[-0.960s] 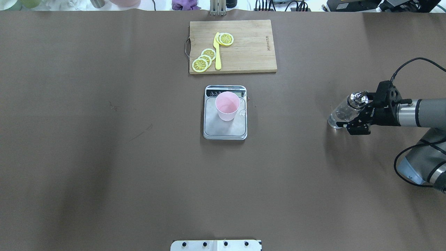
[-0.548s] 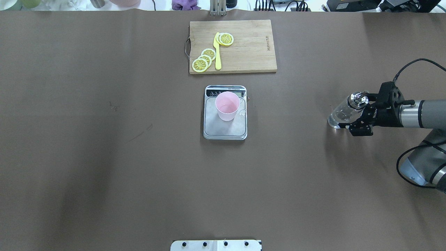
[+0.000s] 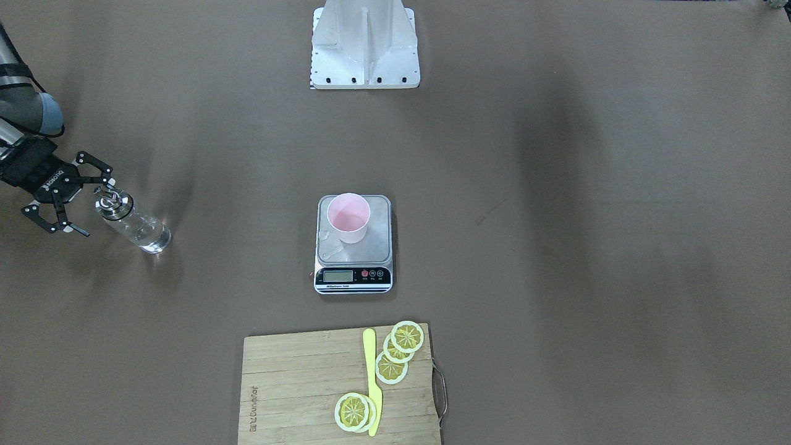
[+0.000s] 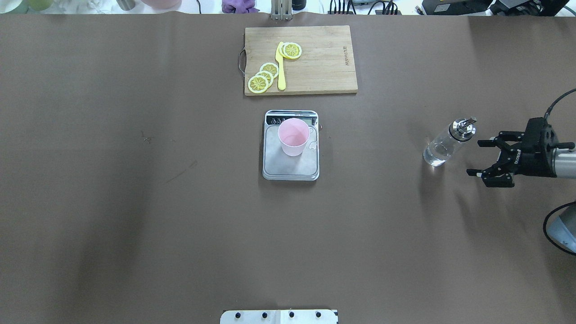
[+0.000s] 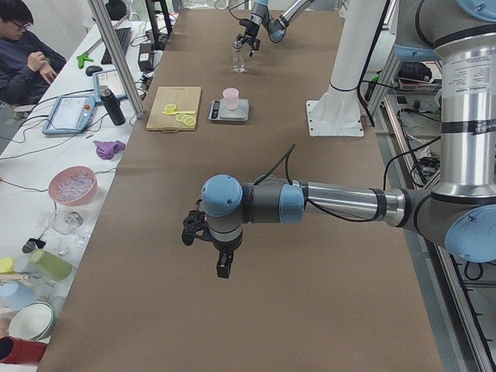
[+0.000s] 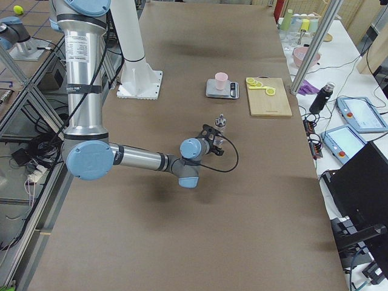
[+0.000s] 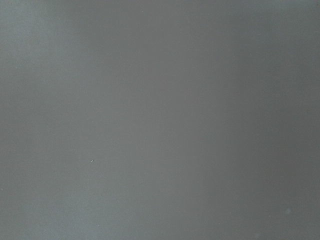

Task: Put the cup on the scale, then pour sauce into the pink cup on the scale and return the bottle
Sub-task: 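Open the right gripper and withdraw it away from the bottle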

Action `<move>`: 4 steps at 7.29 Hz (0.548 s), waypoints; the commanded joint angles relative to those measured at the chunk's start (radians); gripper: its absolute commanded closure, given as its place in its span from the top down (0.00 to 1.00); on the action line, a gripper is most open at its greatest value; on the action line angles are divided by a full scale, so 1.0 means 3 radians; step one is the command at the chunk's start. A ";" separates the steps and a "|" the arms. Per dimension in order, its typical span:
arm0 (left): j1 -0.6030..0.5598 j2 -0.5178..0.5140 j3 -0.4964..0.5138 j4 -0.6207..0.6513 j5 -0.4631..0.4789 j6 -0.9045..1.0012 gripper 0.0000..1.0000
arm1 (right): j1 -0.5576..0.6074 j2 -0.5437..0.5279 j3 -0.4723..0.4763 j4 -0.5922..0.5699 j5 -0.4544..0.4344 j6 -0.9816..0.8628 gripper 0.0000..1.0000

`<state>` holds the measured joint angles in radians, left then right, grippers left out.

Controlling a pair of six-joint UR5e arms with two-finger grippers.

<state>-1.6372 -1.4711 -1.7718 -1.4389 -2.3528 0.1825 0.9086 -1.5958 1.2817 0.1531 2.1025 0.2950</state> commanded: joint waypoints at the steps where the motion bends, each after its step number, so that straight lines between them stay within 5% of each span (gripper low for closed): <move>1: -0.0004 0.0005 0.0000 0.0000 -0.0001 0.0000 0.98 | 0.0314 -0.0156 -0.0008 0.0067 0.0073 0.0009 0.99; 4: -0.0004 0.0005 0.0000 0.0000 -0.0001 0.0000 0.98 | 0.0815 -0.0345 -0.0191 0.0006 0.0043 0.0232 0.99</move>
<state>-1.6382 -1.4697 -1.7710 -1.4389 -2.3531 0.1825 1.0841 -1.6726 1.2579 0.1576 2.1195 0.3180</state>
